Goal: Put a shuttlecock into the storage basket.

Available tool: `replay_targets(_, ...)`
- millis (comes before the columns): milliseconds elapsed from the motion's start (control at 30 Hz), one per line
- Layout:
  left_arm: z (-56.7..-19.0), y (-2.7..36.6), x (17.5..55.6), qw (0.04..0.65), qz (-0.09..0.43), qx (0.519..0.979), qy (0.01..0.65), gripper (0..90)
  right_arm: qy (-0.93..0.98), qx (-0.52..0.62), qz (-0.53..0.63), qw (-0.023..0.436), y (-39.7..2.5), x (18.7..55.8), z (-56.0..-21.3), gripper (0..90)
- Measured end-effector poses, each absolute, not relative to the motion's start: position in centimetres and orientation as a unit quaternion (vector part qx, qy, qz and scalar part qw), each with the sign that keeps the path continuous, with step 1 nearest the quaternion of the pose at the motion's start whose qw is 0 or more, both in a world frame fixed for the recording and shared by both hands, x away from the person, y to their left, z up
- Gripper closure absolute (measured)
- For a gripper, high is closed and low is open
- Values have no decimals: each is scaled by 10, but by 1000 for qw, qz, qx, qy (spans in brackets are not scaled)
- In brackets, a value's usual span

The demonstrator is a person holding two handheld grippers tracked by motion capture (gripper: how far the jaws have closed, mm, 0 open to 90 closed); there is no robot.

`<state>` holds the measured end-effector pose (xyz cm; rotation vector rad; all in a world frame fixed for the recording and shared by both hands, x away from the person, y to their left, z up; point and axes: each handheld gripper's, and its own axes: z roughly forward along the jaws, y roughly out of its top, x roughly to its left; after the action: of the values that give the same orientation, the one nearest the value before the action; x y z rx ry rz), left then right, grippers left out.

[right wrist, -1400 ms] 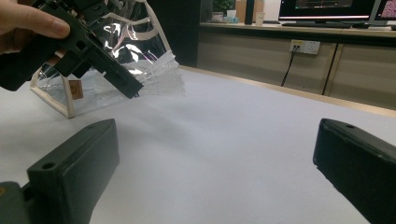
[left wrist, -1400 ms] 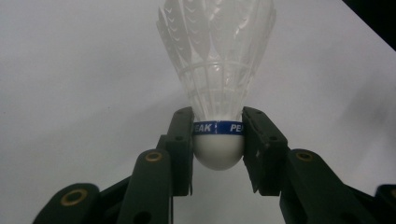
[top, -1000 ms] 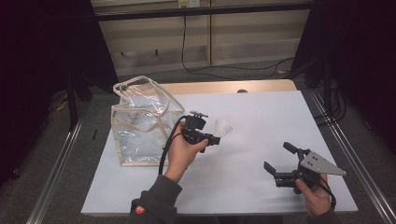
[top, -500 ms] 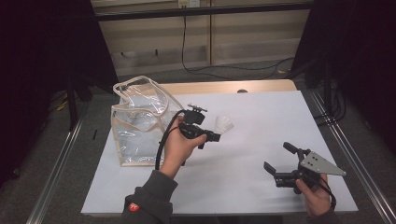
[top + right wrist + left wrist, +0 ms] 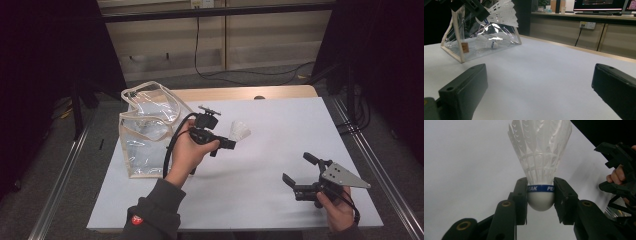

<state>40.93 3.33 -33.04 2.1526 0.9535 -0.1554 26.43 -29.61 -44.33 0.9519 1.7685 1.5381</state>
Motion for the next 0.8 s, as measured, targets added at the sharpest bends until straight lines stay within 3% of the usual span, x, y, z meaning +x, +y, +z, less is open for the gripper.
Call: replay_targets(800,-300,38,413,376,-58,847,371,656,668,357,581,300,-296,264,-443,3)
